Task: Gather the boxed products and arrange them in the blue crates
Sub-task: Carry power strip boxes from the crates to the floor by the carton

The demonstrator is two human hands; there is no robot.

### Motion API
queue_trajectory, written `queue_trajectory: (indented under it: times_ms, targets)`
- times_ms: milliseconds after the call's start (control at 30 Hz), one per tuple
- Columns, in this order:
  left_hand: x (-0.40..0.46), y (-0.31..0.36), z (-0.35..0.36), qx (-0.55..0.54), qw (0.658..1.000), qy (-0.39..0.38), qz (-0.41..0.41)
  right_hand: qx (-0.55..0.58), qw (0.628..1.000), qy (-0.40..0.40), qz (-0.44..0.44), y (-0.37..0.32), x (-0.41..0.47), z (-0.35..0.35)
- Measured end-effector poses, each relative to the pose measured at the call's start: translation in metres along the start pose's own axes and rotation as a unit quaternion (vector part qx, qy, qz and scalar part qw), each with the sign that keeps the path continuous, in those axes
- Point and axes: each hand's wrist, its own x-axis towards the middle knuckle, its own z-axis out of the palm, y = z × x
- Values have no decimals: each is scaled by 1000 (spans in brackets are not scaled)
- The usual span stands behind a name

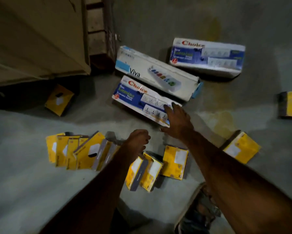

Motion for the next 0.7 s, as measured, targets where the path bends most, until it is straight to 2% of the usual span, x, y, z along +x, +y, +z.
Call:
queue_trajectory:
  times_ms: [200,300,400,533,633,700]
  targets:
    - [71,-3,14,73,997,22,-17,-114,991,-32,54,16,49,49]
    - [82,-3,14,113,993,13,-16,-117,991,-18,57,21,54,57]
    - [84,4,14,102,994,8,-37,-81,996,15,39,21,58,56]
    - [85,13,9,-15,996,56,-68,30,999,6,26,11,48,51]
    - [78,18,10,-174,982,69,-15,58,998,22,18,-9,25,45]
    - [74,18,8,-260,958,112,44,98,995,36,-5,-17,12,39]
